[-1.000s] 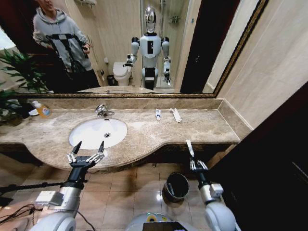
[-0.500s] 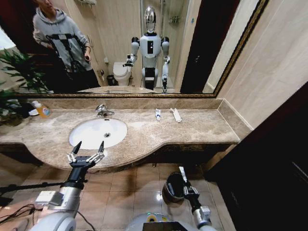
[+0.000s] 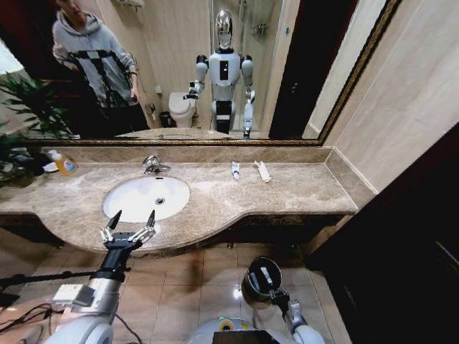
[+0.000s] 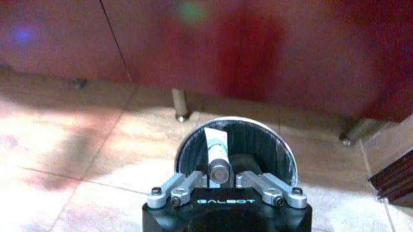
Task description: Pick up the trash from the sink and place it in the trash bin.
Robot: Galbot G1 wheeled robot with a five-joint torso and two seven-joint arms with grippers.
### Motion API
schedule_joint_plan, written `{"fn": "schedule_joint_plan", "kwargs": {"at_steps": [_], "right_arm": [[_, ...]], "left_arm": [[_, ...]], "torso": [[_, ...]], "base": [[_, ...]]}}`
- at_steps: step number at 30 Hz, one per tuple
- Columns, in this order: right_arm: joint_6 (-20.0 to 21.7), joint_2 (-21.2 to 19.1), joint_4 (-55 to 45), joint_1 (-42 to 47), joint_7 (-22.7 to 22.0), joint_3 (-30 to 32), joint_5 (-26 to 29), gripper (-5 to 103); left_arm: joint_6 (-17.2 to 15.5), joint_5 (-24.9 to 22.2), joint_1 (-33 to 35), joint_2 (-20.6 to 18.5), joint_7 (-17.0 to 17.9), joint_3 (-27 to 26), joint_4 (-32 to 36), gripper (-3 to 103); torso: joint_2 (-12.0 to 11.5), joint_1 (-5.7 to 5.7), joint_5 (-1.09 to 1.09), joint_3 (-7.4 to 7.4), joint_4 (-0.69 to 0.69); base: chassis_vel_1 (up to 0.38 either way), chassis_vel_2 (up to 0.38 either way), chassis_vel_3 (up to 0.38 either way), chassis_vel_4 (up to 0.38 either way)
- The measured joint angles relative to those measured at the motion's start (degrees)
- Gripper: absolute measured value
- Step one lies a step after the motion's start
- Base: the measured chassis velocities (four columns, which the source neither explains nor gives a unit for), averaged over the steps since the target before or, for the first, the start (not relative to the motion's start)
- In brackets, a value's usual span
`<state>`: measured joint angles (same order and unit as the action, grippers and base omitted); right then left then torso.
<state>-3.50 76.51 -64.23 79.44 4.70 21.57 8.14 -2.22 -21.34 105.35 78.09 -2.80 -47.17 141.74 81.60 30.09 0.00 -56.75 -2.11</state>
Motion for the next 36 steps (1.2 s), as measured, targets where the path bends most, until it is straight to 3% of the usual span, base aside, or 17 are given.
{"fn": "schedule_joint_plan", "kwargs": {"at_steps": [10, 19, 28, 31, 33, 36], "right_arm": [[1.6, 2.7, 16.6, -12.1, -0.1, -0.5, -3.2, 18], [-1.5, 3.6, 31.0, -19.7, 0.1, 0.3, -5.2, 18], [-1.8, 3.7, 36.0, -21.8, 0.3, 0.9, -3.8, 15], [-1.9, 4.1, 35.7, -21.7, 0.2, 0.9, -3.9, 28], [-1.9, 4.2, 35.6, -21.6, 0.2, 0.9, -4.0, 28], [-1.8, 4.7, 35.4, -21.4, -0.3, 1.0, -4.7, 44]], "left_arm": [[0.0, 0.0, 0.0, 0.0, 0.0, 0.0, 0.0, 100], [0.0, 0.0, 0.0, 0.0, 0.0, 0.0, 0.0, 100], [0.0, 0.0, 0.0, 0.0, 0.0, 0.0, 0.0, 100], [0.0, 0.0, 0.0, 0.0, 0.0, 0.0, 0.0, 100], [0.0, 0.0, 0.0, 0.0, 0.0, 0.0, 0.0, 100], [0.0, 0.0, 0.0, 0.0, 0.0, 0.0, 0.0, 100]], "torso": [[0.0, 0.00, 0.00, 0.00, 0.00], [0.0, 0.00, 0.00, 0.00, 0.00], [0.0, 0.00, 0.00, 0.00, 0.00], [0.0, 0.00, 0.00, 0.01, 0.00], [0.0, 0.00, 0.00, 0.01, 0.00], [0.0, 0.00, 0.00, 0.01, 0.00]], "base": [[0.000, 0.000, 0.000, 0.000], [0.000, 0.000, 0.000, 0.000], [0.000, 0.000, 0.000, 0.000], [0.000, 0.000, 0.000, 0.000], [0.000, 0.000, 0.000, 0.000], [0.000, 0.000, 0.000, 0.000]]}}
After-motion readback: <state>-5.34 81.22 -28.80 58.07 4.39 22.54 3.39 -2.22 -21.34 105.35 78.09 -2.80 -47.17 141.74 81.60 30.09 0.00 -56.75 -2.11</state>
